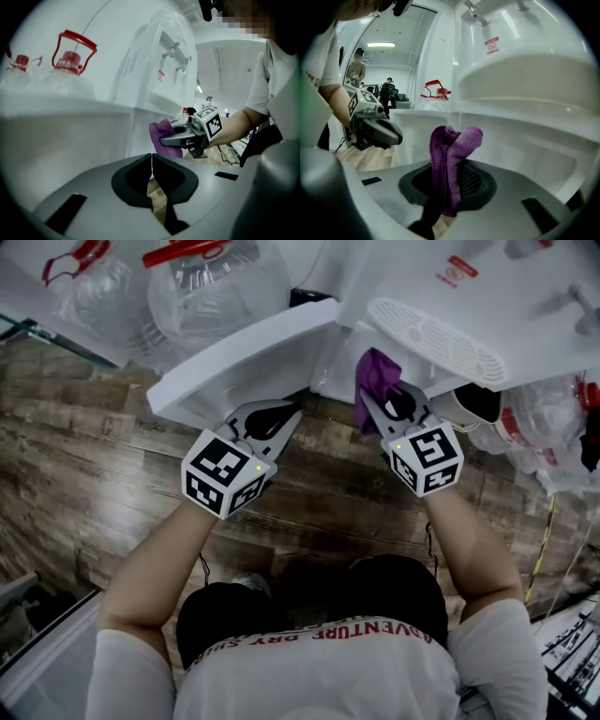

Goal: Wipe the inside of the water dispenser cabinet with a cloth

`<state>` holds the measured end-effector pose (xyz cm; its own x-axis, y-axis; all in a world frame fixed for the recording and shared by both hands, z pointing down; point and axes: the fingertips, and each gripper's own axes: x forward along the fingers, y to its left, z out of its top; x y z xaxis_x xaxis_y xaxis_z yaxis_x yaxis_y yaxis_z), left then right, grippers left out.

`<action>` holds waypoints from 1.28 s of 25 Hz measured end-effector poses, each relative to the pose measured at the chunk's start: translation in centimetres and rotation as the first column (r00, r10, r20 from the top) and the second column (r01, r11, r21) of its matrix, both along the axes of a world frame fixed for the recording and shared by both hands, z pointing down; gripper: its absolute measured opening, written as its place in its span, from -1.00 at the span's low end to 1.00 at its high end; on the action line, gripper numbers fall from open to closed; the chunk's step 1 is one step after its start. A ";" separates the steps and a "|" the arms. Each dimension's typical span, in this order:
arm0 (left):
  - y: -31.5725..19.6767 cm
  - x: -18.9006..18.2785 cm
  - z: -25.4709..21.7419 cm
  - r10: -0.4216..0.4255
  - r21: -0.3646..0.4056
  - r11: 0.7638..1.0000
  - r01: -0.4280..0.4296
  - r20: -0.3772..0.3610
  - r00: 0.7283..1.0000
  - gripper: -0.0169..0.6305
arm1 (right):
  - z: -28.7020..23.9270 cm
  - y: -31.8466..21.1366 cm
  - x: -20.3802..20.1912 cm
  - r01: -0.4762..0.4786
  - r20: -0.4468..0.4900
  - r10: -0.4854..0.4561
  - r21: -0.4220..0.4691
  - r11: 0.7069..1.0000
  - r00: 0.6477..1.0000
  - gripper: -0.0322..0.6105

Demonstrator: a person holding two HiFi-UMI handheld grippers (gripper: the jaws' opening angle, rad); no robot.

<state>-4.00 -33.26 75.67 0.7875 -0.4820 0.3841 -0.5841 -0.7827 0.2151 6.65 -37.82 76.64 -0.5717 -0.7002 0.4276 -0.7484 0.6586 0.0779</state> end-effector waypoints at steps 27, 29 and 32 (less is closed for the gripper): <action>23.5 -4.5 -65.9 0.045 -0.052 0.997 -0.059 -0.243 0.969 -0.86 | -68.5 28.2 -7.6 0.170 0.404 -0.150 -0.013 0.985 0.902 -0.61; 24.8 -4.2 -68.0 0.016 -0.036 0.999 -0.027 -0.273 0.962 -0.86 | -70.9 30.1 -6.7 0.186 0.429 -0.179 0.026 0.982 0.886 -0.61; 27.9 -2.0 -70.7 0.009 0.014 1.000 -0.005 -0.283 0.959 -0.86 | -73.4 33.9 -4.2 0.190 0.423 -0.213 0.096 0.977 0.881 -0.61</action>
